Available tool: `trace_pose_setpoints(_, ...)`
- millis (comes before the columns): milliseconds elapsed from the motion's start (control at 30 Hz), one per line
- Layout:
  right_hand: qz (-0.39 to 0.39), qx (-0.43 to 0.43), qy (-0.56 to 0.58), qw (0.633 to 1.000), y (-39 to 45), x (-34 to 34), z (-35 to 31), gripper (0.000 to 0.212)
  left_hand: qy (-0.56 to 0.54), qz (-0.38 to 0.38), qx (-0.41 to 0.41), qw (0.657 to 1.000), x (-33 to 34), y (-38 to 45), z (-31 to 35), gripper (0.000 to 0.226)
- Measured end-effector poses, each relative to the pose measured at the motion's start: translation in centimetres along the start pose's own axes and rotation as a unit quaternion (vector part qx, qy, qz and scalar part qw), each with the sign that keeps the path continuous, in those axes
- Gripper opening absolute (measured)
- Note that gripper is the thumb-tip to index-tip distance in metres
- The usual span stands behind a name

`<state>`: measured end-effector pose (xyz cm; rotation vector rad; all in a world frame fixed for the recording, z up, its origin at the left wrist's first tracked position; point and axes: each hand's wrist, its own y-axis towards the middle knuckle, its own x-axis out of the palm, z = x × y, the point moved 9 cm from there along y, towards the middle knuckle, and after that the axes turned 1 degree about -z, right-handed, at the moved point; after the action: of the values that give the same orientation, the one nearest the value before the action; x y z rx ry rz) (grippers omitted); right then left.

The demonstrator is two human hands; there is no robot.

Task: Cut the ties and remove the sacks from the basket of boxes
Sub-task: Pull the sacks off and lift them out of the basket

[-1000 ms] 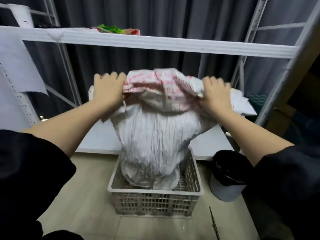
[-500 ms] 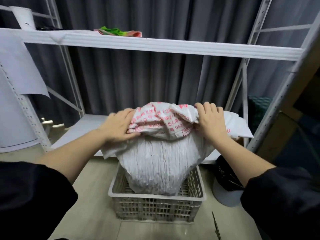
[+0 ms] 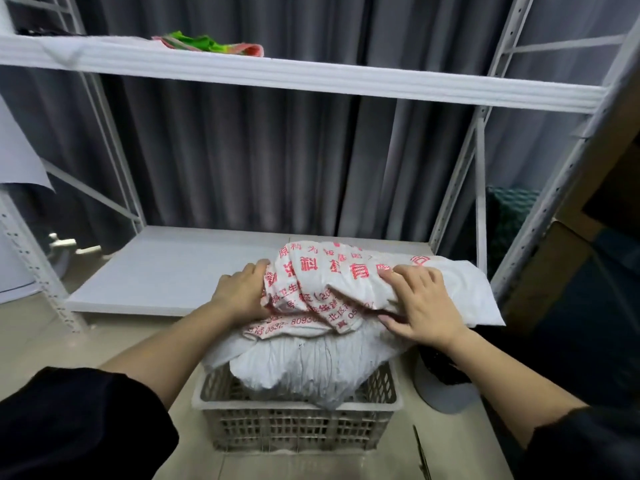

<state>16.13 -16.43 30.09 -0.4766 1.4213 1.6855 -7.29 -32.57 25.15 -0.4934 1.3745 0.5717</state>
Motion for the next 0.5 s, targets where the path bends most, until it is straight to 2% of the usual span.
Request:
trace_pose_setpoints(100,-0.049,-0.030,0.079,0.995,0.2,-0.5,0.2,0.048,0.009,0.074,-0.007,0.997,-1.2,0.0,1.1,0.051)
trace_pose_setpoints(167,-0.104,0.017,0.129,0.986,1.5,-0.3,1.0,0.045,0.021,0.143,0.015,0.989,-2.8,-0.4,2.0,0.040)
trace_pose_setpoints(200,-0.142,0.051,0.140,0.979,2.0,0.5,1.7,0.056,0.025,0.183,0.034,0.982,-3.7,-0.7,2.4,0.038)
trace_pose_setpoints(300,-0.290,0.174,0.157,0.928,2.2,3.7,4.3,0.123,0.049,0.269,0.081,0.958,-6.1,-1.4,2.0,0.031)
trace_pose_setpoints(367,-0.351,0.215,0.154,0.898,1.7,5.3,4.0,0.135,0.045,0.260,0.070,0.962,-6.4,-1.5,1.0,0.031)
trace_pose_setpoints(433,-0.364,0.237,0.139,0.890,1.2,6.2,2.6,0.119,0.040,0.233,0.057,0.970,-6.3,-1.9,0.8,0.033)
trace_pose_setpoints(500,-0.306,0.235,0.102,0.917,1.8,5.6,1.3,0.080,0.038,0.183,0.036,0.982,-6.3,-2.1,0.8,0.033)
